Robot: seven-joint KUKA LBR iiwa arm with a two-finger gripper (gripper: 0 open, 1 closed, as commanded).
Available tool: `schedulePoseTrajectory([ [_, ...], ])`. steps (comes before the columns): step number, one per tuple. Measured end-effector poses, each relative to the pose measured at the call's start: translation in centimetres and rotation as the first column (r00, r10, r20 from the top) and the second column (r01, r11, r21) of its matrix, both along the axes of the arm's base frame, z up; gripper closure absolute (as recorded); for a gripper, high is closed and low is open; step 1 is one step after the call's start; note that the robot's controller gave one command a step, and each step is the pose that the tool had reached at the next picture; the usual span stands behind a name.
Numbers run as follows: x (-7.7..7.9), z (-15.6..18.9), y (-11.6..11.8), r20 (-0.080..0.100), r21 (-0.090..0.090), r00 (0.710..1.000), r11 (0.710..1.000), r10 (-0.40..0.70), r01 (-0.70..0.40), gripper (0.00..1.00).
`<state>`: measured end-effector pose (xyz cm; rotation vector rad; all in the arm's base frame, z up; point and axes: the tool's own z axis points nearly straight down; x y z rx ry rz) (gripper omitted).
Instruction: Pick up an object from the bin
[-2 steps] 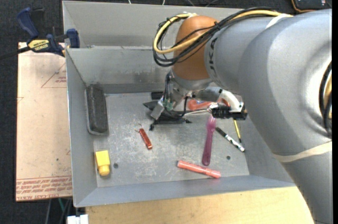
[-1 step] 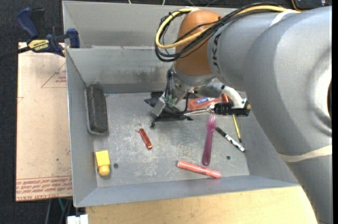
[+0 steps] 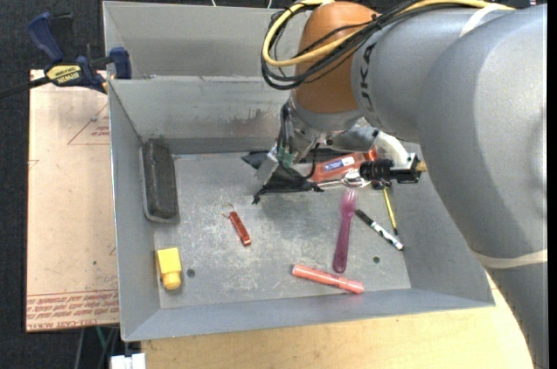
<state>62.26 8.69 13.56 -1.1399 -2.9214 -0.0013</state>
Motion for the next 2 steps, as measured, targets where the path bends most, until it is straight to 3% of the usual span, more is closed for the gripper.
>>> schedulePoseTrajectory([
  [2, 0.1, 3.4, 0.0, 0.003, 0.001, 1.000, 1.000, 0.003, -0.003, 1.00],
])
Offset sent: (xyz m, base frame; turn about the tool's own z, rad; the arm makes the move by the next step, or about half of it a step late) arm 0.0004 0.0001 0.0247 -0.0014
